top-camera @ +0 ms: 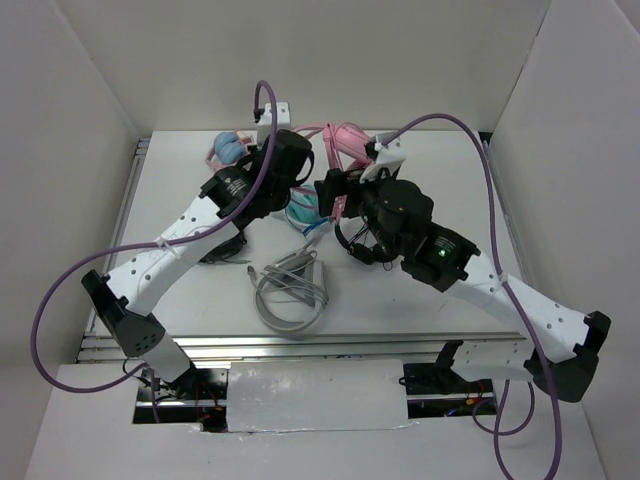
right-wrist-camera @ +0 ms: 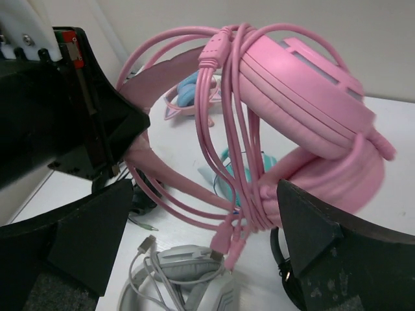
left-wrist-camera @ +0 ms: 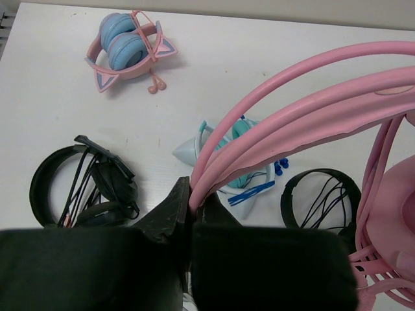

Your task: Wrap the headphones

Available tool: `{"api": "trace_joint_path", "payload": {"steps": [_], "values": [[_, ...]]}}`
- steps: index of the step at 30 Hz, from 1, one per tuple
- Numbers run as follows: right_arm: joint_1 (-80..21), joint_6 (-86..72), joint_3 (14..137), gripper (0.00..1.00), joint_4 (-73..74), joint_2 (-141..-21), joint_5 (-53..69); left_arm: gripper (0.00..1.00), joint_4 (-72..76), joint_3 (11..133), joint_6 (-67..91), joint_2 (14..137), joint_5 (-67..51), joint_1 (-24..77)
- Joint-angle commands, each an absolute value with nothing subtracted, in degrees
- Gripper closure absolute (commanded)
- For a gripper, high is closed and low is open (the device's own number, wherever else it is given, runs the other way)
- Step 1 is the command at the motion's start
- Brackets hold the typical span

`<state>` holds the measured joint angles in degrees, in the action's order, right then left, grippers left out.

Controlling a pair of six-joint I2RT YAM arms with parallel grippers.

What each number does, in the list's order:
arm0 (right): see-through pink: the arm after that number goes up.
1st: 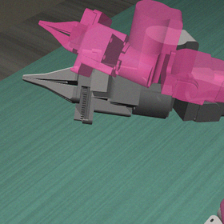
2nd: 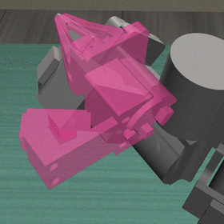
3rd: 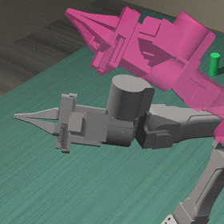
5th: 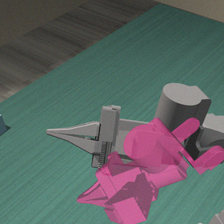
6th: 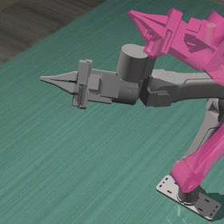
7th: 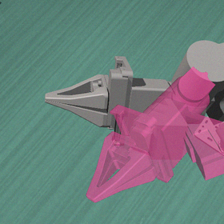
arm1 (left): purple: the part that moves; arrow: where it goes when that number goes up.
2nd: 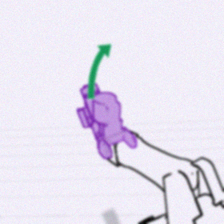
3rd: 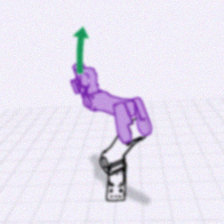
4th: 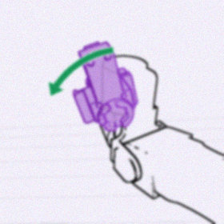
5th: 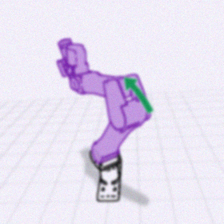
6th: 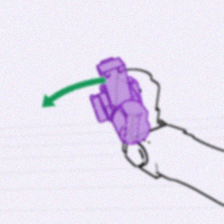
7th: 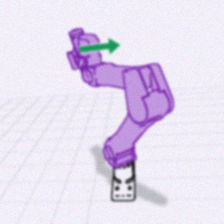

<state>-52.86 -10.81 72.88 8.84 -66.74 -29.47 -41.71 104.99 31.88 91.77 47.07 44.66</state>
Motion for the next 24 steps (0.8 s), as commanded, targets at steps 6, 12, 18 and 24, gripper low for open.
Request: {"api": "trace_joint_path", "payload": {"steps": [6,12,18,24], "values": [[-55.4,-11.1,71.3,0.0,16.1,-57.8,-36.7,1.0,-34.2,107.0,35.0,89.0,39.9,39.8],[-47.7,-12.4,66.9,0.0,21.1,-52.7,-35.8,1.0,-33.1,107.3,29.5,89.9,31.4,37.7],[-32.7,-16.8,61.7,0.0,23.6,-46.9,-20.8,1.0,-35.9,112.1,27.5,94.7,22.5,34.5],[-22.9,-19.6,56.5,0.0,23.0,-43.4,-8.0,1.0,-37.5,120.8,28.7,104.0,13.3,29.7]]}}
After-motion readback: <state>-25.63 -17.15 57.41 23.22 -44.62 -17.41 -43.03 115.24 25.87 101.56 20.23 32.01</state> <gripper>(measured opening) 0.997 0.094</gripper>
